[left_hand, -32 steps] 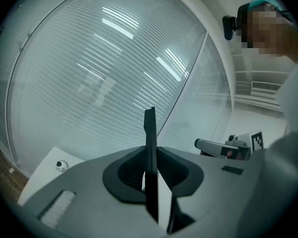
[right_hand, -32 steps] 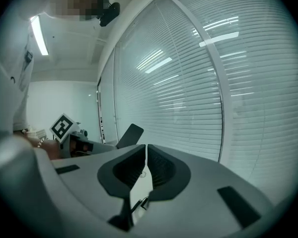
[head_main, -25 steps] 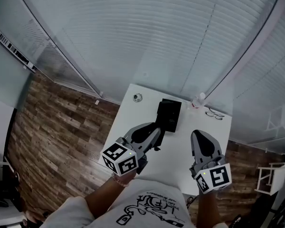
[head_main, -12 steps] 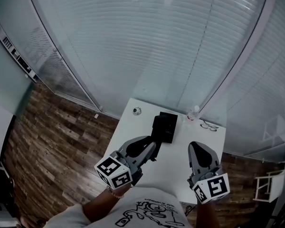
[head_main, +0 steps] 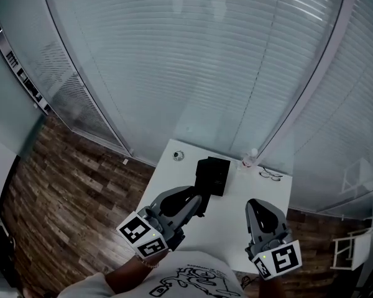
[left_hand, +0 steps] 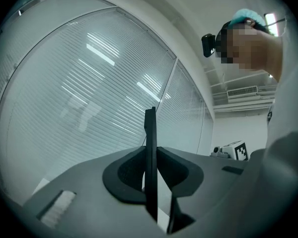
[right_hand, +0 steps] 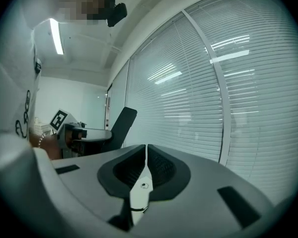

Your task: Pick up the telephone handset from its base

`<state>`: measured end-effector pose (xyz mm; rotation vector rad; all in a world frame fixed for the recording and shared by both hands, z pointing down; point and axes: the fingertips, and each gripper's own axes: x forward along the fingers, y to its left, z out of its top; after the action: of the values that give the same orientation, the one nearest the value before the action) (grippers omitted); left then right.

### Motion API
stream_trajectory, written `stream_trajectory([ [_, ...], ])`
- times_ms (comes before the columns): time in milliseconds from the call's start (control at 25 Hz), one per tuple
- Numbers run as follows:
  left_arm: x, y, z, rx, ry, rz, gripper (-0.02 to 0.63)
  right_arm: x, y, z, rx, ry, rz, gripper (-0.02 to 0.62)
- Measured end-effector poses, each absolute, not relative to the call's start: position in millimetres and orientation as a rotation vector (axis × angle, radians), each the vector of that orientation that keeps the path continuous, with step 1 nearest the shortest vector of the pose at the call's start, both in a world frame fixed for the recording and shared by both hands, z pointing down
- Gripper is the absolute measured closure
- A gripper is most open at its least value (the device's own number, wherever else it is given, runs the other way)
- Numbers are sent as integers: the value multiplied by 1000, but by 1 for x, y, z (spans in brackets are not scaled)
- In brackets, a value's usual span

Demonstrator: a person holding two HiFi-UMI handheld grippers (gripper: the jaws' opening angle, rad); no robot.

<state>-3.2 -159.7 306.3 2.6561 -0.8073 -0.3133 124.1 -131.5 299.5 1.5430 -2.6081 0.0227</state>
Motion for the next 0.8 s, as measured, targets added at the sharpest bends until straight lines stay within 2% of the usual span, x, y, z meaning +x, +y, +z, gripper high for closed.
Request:
stream_trajectory([
  [800, -1, -143, 293, 2700, -791, -330, 545, 120, -118, 282, 1541, -2613, -24, 583],
])
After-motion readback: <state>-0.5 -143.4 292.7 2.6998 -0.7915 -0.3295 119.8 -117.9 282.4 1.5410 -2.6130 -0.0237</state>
